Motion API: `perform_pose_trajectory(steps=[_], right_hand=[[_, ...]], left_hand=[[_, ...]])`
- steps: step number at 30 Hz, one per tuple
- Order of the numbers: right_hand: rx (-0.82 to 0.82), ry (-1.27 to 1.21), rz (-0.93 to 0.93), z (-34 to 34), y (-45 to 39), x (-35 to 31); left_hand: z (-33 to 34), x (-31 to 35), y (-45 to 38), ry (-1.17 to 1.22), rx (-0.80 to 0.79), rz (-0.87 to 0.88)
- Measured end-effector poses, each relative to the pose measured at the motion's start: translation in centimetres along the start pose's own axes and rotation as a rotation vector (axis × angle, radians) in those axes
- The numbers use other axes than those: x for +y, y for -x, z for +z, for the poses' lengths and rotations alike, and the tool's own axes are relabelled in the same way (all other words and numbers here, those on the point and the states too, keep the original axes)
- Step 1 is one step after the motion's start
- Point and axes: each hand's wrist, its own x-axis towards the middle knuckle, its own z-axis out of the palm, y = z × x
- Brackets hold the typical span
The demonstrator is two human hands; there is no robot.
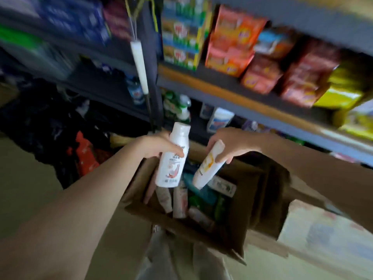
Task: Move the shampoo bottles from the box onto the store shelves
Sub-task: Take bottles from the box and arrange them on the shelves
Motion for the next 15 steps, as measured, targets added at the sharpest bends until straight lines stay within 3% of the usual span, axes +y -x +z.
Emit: perform_pose_trajectory(steps=[8, 15], right_hand=[[0.522, -0.234, -0.190, -16.3, 22.5, -5.3], [0.882, -0.744, -0.425, -16.5, 31.4, -6.3]], left_hand=[[-4.9, 16.0, 12.1, 0.073, -0.006, 0.291], [-4.4, 24.6, 20.4, 0.271, -0.072, 0.588]])
